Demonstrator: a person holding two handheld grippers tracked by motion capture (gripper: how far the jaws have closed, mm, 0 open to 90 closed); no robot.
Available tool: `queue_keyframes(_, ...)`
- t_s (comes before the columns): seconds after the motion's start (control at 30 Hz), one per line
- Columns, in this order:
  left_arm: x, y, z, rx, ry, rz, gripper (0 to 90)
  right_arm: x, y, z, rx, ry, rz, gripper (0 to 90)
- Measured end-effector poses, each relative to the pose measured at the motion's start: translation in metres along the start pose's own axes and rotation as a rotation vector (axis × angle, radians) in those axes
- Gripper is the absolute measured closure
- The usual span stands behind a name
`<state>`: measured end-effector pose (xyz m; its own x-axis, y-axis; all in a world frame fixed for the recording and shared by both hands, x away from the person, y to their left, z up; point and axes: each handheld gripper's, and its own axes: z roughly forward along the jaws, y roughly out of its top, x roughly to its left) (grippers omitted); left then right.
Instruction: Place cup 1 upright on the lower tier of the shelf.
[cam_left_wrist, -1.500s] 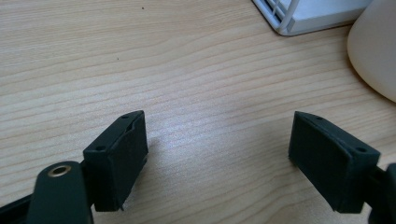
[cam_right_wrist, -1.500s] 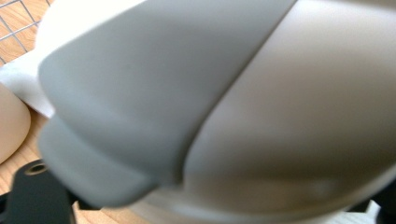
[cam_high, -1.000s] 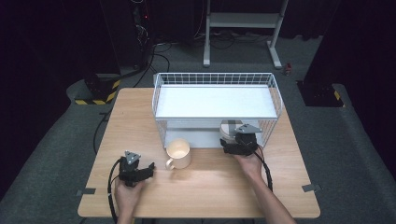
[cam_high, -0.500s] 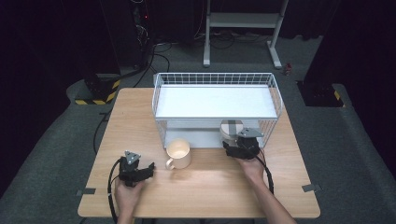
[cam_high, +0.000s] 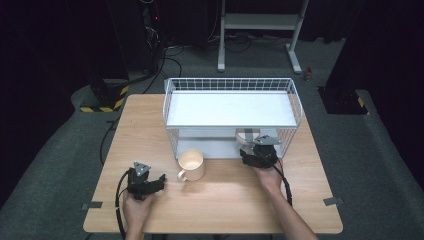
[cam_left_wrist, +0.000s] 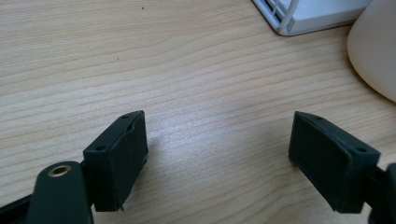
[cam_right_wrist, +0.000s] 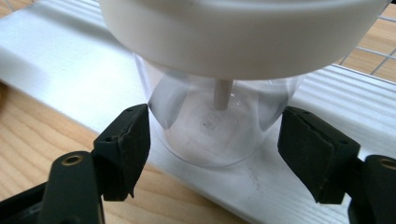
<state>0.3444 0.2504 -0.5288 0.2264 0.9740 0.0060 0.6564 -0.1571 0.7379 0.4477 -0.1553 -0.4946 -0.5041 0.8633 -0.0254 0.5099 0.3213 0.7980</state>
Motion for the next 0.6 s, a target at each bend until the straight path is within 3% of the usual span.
queue_keyframes(0.17,0.0,0.0,0.0,0.0,0.0,0.001,19.6,-0.001,0.002,0.003,-0.014,-0.021,0.017,34.9)
queue_keyframes(0.6,0.0,0.0,0.0,-0.001,0.0,0.001,19.7,0.0,0.007,0.015,0.005,-0.077,0.053,42.0)
